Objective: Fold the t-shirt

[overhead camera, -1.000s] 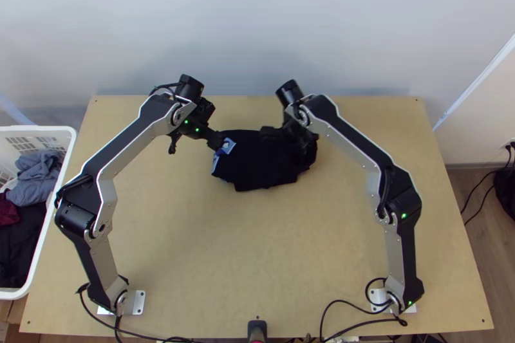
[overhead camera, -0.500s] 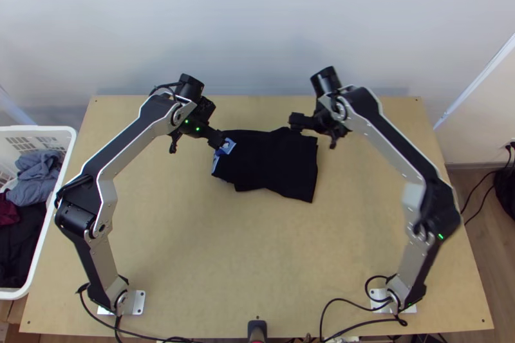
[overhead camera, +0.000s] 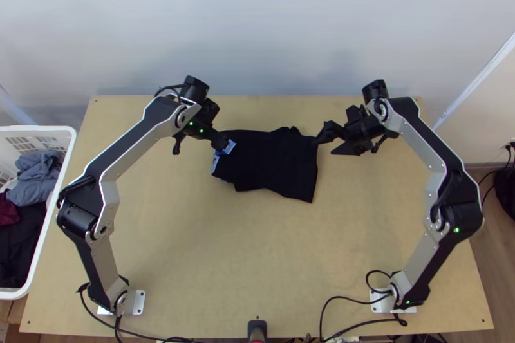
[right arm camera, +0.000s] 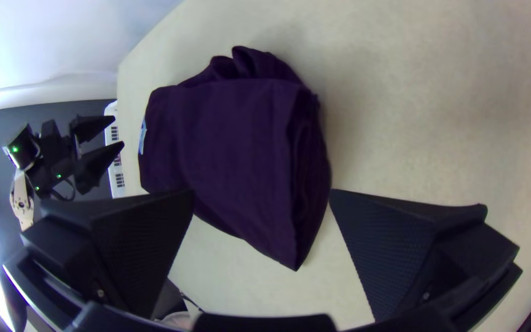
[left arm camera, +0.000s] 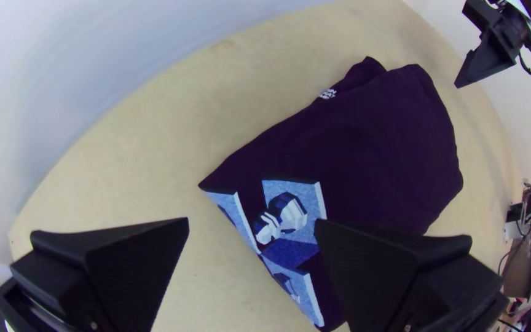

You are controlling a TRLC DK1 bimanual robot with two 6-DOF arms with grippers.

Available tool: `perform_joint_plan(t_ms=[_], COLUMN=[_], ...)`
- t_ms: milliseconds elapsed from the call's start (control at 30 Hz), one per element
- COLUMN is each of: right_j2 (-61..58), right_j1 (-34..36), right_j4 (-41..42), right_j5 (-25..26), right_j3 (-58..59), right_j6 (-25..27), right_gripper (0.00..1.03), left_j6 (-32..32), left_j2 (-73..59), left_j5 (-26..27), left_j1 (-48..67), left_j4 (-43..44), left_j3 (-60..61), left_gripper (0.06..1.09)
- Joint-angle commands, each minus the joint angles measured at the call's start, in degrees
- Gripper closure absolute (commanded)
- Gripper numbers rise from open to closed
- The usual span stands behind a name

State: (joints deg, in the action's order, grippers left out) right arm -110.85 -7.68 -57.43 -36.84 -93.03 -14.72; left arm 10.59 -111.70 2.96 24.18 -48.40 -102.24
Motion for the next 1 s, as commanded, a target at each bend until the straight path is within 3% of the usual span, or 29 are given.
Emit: perform_joint_plan(t_ms=[0,167,333,600,967], right_j2=[-2.88,-2.53,-2.62,-3.5,-7.37], right_j1=[0.83,0.65,0.56,0.04,0.12], right_j4=[0.39,1.79,5.22,5.57,10.14], right_j5=[-2.1,-2.18,-2.18,-2.18,-1.48], right_j3=[0.13,-0.13,0.22,-0.04,2.77], right_j6=[2.15,2.15,2.33,1.98,4.44], right_gripper=[0.03,0.03,0.03,0.03,0.03], left_j6=[0.84,1.72,2.07,6.55,8.48], left_j2=[-0.45,-3.0,-4.49,-4.32,2.72], left_j5=[-2.61,-11.4,-15.09,-19.57,-19.57], left_j1=[0.86,1.92,2.36,1.57,-0.19], left_j4=[1.12,6.74,12.45,20.54,25.37], left_j3=[2.74,5.73,9.42,18.12,30.34], left_gripper=[0.09,0.09,0.09,0.09,0.09])
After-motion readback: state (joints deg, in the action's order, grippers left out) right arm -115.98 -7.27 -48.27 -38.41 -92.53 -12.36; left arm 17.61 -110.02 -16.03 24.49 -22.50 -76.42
